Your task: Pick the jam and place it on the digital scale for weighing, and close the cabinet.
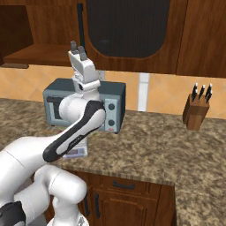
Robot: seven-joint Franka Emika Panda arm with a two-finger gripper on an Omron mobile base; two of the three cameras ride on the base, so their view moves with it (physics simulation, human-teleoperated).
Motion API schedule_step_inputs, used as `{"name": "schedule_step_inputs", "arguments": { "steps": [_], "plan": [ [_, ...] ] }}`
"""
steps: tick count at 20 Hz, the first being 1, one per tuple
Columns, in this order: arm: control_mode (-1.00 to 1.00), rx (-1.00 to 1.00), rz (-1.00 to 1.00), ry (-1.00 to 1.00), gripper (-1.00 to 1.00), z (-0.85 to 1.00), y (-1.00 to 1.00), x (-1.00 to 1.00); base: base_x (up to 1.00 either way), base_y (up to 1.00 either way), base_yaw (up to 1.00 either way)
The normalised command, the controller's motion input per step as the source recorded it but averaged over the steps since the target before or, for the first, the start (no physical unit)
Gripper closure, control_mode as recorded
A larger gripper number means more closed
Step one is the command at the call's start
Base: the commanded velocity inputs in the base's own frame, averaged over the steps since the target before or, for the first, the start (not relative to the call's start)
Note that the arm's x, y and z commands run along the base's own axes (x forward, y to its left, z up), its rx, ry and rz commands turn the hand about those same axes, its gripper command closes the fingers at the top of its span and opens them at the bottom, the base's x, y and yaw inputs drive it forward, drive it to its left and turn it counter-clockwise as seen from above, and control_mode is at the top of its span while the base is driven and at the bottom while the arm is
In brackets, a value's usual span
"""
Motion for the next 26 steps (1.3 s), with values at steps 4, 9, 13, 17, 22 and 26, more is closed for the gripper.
{"name": "schedule_step_inputs", "arguments": {
  "steps": [4, 9, 13, 17, 22, 26],
  "plan": [
    [-1.00, 0.00, -0.30, -0.36, -1.00, -0.16, 1.00, -0.69, 0.00, 0.00, 0.00],
    [-1.00, 0.00, -0.18, -0.15, -1.00, -0.15, 1.00, -0.57, 0.00, 0.00, 0.00],
    [-1.00, 0.00, -0.05, 0.00, -1.00, -0.29, 1.00, -0.37, 0.00, 0.00, 0.00],
    [-1.00, 0.04, -0.11, 0.00, -1.00, -0.79, 1.00, -0.02, 0.00, 0.00, 0.00],
    [-1.00, 0.01, -0.19, 0.00, -1.00, -0.79, 1.00, -0.01, 0.00, 0.00, 0.00],
    [-1.00, 0.00, -0.21, -0.05, -1.00, -0.64, 1.00, 0.00, 0.00, 0.00, 0.00]
  ]
}}
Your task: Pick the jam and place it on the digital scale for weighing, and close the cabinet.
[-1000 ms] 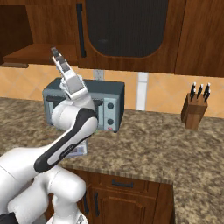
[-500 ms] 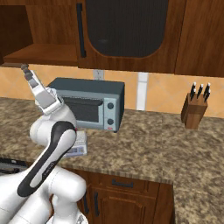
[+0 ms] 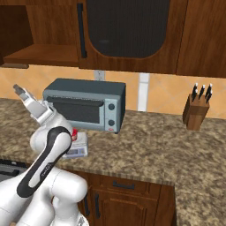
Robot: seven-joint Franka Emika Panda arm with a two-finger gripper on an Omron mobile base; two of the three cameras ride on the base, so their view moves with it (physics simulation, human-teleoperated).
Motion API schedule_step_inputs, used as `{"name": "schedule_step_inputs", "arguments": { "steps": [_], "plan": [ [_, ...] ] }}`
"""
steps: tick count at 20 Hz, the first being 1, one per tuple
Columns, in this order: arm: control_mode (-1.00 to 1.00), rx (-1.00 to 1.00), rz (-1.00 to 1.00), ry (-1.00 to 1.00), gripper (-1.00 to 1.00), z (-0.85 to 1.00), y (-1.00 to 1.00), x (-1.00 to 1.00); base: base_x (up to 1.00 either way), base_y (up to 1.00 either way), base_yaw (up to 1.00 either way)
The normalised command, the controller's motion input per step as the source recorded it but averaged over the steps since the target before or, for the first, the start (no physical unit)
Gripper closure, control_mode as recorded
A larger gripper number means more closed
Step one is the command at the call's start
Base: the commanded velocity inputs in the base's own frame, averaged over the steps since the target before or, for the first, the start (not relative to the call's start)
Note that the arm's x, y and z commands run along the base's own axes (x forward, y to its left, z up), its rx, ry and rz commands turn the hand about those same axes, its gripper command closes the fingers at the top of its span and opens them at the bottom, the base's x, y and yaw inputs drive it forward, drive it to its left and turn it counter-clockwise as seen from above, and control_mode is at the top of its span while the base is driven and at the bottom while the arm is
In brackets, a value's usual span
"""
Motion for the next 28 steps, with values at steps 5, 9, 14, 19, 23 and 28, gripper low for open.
{"name": "schedule_step_inputs", "arguments": {
  "steps": [5, 9, 14, 19, 23, 28],
  "plan": [
    [-1.00, -0.01, -0.22, -0.28, -1.00, -0.32, 1.00, -0.07, 0.00, 0.00, 0.00],
    [-1.00, 0.00, -0.20, -0.29, -1.00, 0.00, 1.00, -0.31, 0.00, 0.00, 0.00],
    [-1.00, 0.06, -0.18, -0.12, -1.00, -0.01, 0.77, -0.23, 0.00, 0.00, 0.00],
    [-1.00, 0.19, -0.16, -0.09, -1.00, -0.24, 0.77, -0.11, 0.00, 0.00, 0.00],
    [-1.00, 0.15, -0.15, -0.01, -1.00, -0.37, 1.00, -0.01, 0.00, 0.00, 0.00],
    [-1.00, 0.15, -0.16, -0.04, -1.00, -0.26, 1.00, -0.11, 0.00, 0.00, 0.00]
  ]
}}
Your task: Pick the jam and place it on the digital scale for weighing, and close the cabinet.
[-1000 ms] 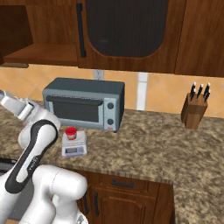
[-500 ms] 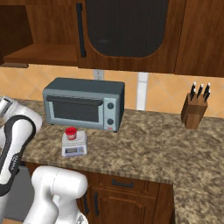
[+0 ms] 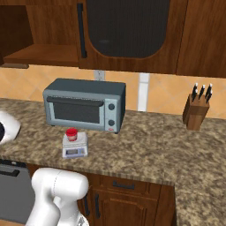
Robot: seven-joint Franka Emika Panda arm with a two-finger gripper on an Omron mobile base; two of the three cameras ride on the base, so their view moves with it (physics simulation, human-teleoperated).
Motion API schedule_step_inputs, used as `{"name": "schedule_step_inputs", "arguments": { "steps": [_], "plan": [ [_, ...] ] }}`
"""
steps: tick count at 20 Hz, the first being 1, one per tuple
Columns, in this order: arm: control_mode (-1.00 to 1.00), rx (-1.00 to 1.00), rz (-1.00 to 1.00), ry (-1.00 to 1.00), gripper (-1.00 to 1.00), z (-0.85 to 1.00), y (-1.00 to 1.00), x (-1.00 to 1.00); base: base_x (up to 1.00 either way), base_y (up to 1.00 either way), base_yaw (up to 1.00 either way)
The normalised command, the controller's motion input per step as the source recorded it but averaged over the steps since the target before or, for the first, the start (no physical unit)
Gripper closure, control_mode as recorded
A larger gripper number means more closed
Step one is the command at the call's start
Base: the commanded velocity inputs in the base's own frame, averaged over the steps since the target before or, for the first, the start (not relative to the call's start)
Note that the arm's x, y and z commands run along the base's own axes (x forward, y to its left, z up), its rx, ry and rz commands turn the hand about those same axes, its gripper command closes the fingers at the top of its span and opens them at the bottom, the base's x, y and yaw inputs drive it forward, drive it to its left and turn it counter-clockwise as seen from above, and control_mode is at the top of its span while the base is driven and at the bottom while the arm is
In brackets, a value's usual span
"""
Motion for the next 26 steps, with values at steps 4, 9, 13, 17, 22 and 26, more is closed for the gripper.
{"name": "schedule_step_inputs", "arguments": {
  "steps": [4, 9, 13, 17, 22, 26],
  "plan": [
    [-1.00, 0.15, -0.15, -0.05, -1.00, -0.43, 0.87, -0.11, 0.00, 0.00, 0.00],
    [-1.00, 0.20, -0.09, -0.15, -1.00, -0.70, 0.49, -0.50, 0.00, 0.00, 0.00],
    [-1.00, 0.21, -0.10, -0.20, -1.00, -0.71, 0.84, -0.79, 0.00, 0.00, 0.00],
    [-1.00, 0.18, -0.12, -0.16, -1.00, -0.67, 0.91, -0.84, 0.00, 0.00, 0.00],
    [-1.00, 0.21, -0.20, -0.05, -1.00, -0.39, 0.78, -0.95, 0.00, 0.00, 0.00],
    [-1.00, 0.32, -0.42, -0.04, -1.00, -0.56, 1.00, -0.71, 0.00, 0.00, 0.00]
  ]
}}
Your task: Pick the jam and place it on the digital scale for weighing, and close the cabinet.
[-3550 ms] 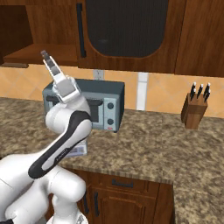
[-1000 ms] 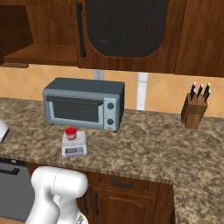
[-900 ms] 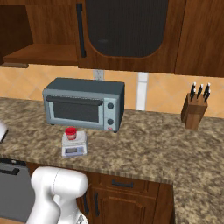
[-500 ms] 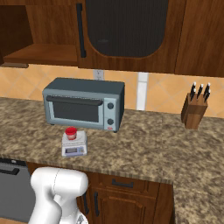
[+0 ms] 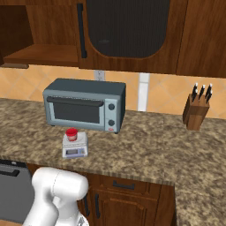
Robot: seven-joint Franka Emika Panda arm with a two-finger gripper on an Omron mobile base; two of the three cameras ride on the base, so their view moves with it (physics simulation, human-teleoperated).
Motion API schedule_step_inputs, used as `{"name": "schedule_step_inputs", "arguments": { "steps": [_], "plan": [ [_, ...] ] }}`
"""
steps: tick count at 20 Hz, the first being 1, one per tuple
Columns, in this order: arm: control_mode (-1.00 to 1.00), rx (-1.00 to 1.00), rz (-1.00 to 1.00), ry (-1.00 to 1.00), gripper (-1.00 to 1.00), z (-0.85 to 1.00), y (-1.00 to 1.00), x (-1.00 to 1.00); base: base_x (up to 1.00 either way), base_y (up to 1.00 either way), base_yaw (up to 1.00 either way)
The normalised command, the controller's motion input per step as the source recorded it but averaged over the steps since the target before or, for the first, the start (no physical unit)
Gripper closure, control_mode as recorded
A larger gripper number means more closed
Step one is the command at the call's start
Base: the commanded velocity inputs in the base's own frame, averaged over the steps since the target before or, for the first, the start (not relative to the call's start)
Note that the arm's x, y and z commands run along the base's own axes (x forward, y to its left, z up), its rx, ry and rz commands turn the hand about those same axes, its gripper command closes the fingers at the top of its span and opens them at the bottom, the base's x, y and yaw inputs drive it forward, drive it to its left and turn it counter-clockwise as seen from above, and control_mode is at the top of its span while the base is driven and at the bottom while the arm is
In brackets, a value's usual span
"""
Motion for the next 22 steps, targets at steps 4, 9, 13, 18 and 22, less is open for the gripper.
{"name": "schedule_step_inputs", "arguments": {
  "steps": [4, 9, 13, 18, 22],
  "plan": [
    [-1.00, 0.40, -0.47, -0.03, -1.00, -0.66, 1.00, -0.36, 0.00, 0.00, 0.00],
    [-1.00, 0.59, -0.35, -0.01, -1.00, -0.08, 0.50, -0.06, 0.00, 0.00, 0.00],
    [-1.00, 0.67, -0.07, 0.14, -1.00, 0.00, 0.11, 0.27, 0.00, 0.00, 0.00],
    [-1.00, 0.56, 0.00, 0.18, -1.00, -0.17, -0.01, 0.46, 0.00, 0.00, 0.00],
    [-1.00, 0.40, 0.01, 0.13, -1.00, -0.78, 0.34, 0.13, 0.00, 0.00, 0.00]
  ]
}}
